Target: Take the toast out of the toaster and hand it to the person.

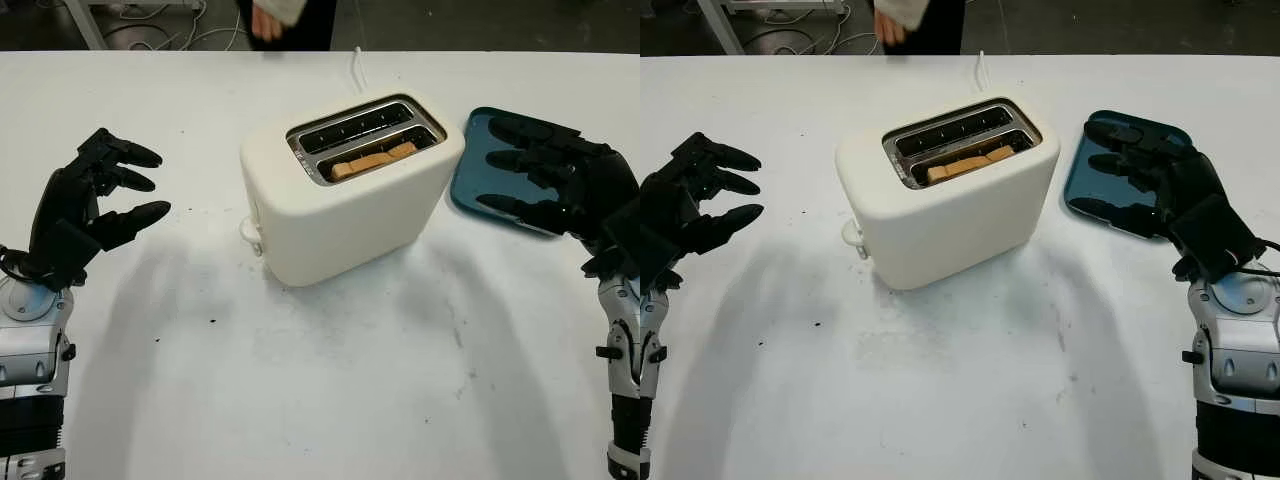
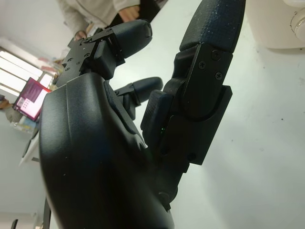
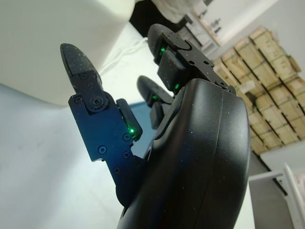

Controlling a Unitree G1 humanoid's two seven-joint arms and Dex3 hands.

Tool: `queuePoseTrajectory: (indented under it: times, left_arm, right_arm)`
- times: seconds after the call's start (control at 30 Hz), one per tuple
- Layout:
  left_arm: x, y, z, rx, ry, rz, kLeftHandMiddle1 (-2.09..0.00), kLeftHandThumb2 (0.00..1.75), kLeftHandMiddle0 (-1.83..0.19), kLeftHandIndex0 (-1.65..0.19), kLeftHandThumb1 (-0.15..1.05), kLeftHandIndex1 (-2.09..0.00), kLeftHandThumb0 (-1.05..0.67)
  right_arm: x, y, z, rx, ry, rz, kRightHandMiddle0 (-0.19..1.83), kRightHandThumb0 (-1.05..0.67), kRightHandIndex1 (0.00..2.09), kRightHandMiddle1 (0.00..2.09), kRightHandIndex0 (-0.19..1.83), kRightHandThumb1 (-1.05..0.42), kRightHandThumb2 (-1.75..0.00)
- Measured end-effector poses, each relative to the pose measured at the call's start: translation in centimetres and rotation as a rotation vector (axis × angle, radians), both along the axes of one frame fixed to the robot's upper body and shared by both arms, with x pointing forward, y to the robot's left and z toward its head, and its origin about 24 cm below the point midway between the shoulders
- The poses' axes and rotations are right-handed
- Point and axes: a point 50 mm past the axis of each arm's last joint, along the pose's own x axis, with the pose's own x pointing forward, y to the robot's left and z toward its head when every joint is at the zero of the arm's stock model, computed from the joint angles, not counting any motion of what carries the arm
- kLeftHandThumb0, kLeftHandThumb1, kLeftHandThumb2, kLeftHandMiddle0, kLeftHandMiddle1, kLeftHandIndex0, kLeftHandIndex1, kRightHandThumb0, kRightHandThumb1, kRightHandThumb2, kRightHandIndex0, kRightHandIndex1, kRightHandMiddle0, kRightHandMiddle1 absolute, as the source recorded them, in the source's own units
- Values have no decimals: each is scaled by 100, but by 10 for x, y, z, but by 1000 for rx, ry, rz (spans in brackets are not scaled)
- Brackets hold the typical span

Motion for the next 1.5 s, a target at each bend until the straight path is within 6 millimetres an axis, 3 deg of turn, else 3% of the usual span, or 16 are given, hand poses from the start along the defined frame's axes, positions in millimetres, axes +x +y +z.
queuePoseTrajectory:
  times: [0.83,1.07,1.5]
  left_arm:
    - [1,-1,-2,-38,-20,7,-150,6,-18,-23,92,-131,-105]
    - [4,0,-1,-41,-28,23,-151,7,-20,-25,92,-133,-105]
    - [12,1,6,38,-40,25,-157,8,-19,-21,92,-142,-105]
  right_arm:
    - [0,0,2,-4,-16,-8,65,-49,70,1,33,-70,0]
    - [12,1,18,-43,-45,-3,66,-53,70,1,34,-69,0]
    - [16,0,16,-58,-29,-3,67,-58,70,2,37,-69,0]
